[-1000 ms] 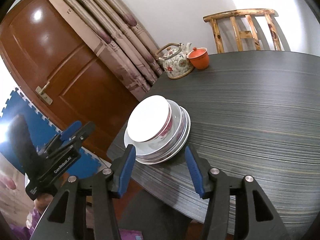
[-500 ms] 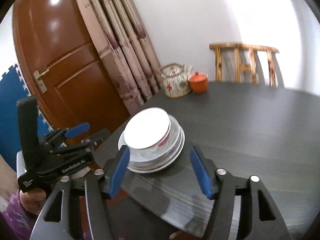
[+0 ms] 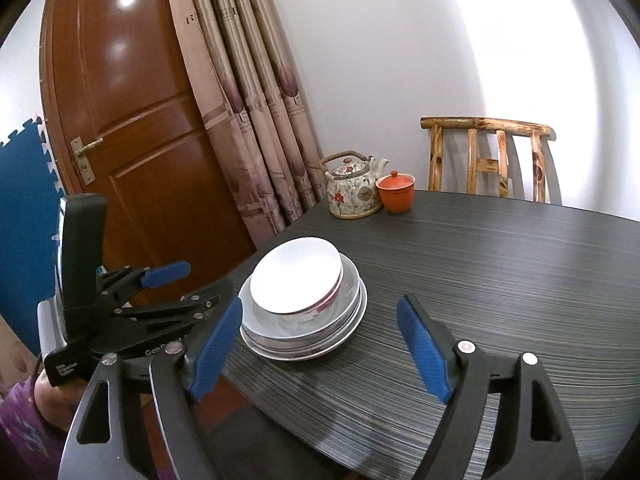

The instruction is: Organize plates and bowls

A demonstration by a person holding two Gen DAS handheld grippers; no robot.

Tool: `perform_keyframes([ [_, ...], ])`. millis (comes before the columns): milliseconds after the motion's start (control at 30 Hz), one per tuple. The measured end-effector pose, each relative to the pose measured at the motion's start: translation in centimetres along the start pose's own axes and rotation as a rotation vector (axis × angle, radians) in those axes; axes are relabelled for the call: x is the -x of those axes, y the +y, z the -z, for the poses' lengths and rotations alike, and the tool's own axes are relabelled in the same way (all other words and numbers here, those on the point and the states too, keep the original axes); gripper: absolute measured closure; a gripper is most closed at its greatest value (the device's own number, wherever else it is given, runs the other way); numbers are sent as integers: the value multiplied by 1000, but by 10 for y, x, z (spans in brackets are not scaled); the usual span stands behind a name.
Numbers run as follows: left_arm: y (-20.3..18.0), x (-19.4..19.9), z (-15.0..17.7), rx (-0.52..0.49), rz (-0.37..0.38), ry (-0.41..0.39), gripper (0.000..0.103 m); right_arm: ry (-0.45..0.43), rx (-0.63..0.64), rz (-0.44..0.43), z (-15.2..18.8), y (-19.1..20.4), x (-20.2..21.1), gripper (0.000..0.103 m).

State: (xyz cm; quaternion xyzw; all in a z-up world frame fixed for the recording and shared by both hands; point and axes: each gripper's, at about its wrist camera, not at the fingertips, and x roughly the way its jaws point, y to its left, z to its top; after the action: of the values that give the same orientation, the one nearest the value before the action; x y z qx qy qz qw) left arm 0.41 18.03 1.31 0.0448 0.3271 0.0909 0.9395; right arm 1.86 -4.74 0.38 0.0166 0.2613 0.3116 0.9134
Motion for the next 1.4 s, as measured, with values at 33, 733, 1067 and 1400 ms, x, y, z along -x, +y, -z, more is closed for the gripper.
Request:
perform_keyframes([
  [33,0,0,0,1,1,1,40,1,-3,4,0,0,0,25],
  [733,2,-6,2,14,1,28,40,36,-35,-10,6,-3,-6,25],
  [1067,3,-7,4,15,-1,33,40,46,-49,-11,7,-4,-6,24],
  [1400,5,-10,5,14,-2,41,40,52,-63,-10,8,-4,-8,24],
])
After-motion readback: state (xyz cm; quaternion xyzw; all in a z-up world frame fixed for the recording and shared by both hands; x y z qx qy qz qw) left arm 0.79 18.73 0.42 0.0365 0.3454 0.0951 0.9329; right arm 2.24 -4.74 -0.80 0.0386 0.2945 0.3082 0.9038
